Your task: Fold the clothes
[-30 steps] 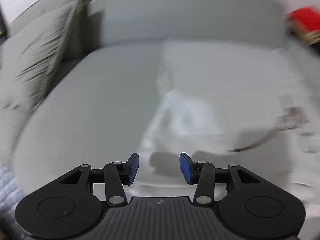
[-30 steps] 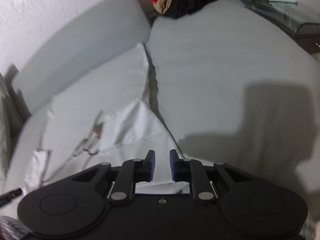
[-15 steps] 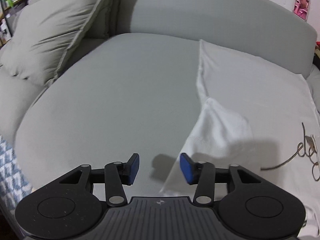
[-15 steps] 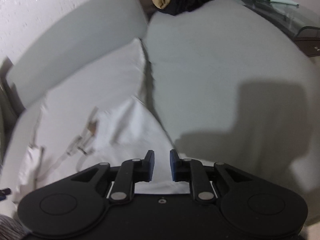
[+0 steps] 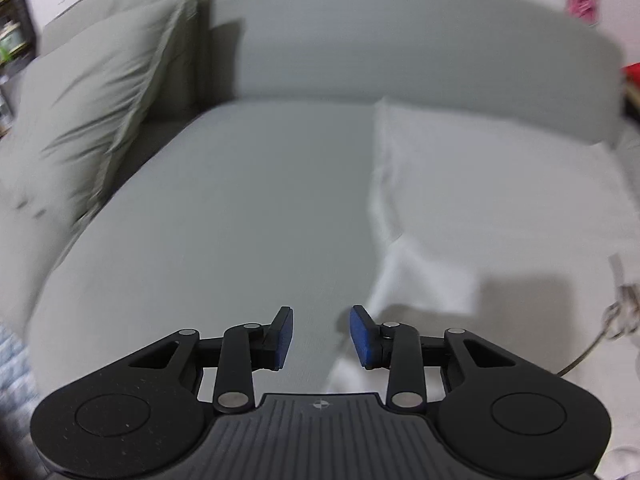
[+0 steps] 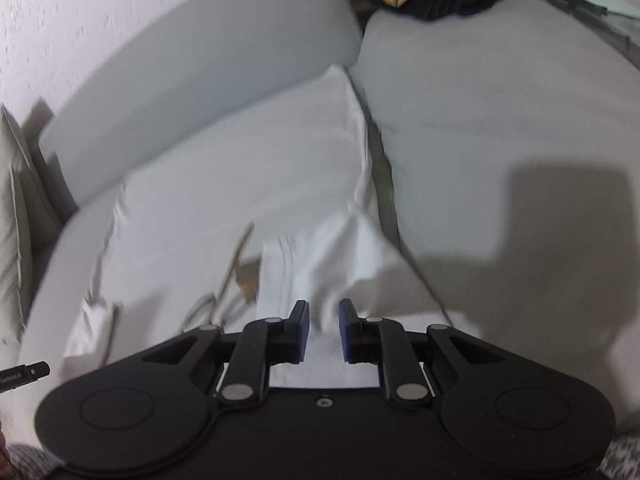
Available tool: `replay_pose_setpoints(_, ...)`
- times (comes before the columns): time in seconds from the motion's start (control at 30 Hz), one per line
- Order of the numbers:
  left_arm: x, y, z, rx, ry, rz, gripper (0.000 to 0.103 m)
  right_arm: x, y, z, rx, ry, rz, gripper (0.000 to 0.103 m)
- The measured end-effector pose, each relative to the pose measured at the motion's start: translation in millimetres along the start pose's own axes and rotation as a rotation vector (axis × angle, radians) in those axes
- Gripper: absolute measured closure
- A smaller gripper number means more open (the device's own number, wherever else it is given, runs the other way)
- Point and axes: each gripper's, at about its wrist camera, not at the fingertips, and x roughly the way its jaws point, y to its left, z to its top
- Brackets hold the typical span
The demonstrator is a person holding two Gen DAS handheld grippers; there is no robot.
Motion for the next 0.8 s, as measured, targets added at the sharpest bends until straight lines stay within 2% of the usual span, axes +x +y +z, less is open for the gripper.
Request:
replay_pose_setpoints(0.1,21.8,-13.6,9.7,0.021,0.003,-0.091,0.073,16.9,4.1,10.5,0.025,0.009,0.024,0.087)
replay_pose_setpoints(0.17,51.6,-13.8,10.6,-0.004,0.122,-0.062,0.079,36.8,5.3,10.7,0.026,0.061,0.010,0.087)
replay_pose_setpoints(0.2,65.5,-11.6,9.6,-0.029,0.180,-0.046,0.078,46.0,4.7,9.3,0.026,0.086,-0.001,0.087)
replay_pose_setpoints(0.27,64.0,-2.6,6.4,-0.063,0.162,-0.071,0.074,49.8,5.1,8.2,0.012,0.085,-0.004,0.088)
replay_pose_setpoints(0.33,51.1,1.6,4.1,-0.059,0.142,-0.080,0.074,41.5,4.9,9.7,0.020,0.083,0.009,0.087)
replay_pose_setpoints(0.4,24.7,4.2,-4.3,-0.046,0.090,-0.080,0.071,22.1,1.2,7.8,0.056,0.073,0.053,0.085)
replay_pose_setpoints(0.43,9.5,5.9,-10.2,-0.045,0.060,-0.082,0.059,9.1,-0.4,4.7,0.067,0.061,0.073,0.082)
replay_pose_setpoints(0.5,-20.6,7.7,-26.1,-0.070,0.009,-0.101,0.050,-17.8,-3.9,-2.5,0.088,0.038,0.113,0.071)
replay_pose_setpoints(0.57,-43.6,5.0,-44.2,-0.075,-0.011,-0.134,0.037,-42.8,-8.2,-13.7,0.102,0.019,0.149,0.068)
replay_pose_setpoints(0.63,-63.3,-5.5,-62.7,-0.041,-0.013,-0.147,0.036,-63.6,-11.8,-26.4,0.108,0.010,0.186,0.066)
replay_pose_setpoints(0.7,-80.2,-19.2,-76.5,-0.009,-0.013,-0.160,0.035,-79.9,-11.7,-40.5,0.100,0.008,0.206,0.058)
replay_pose_setpoints(0.8,-103.4,-41.5,-92.1,0.030,-0.013,-0.187,0.029,-96.2,-7.7,-58.9,0.065,0.007,0.214,0.051)
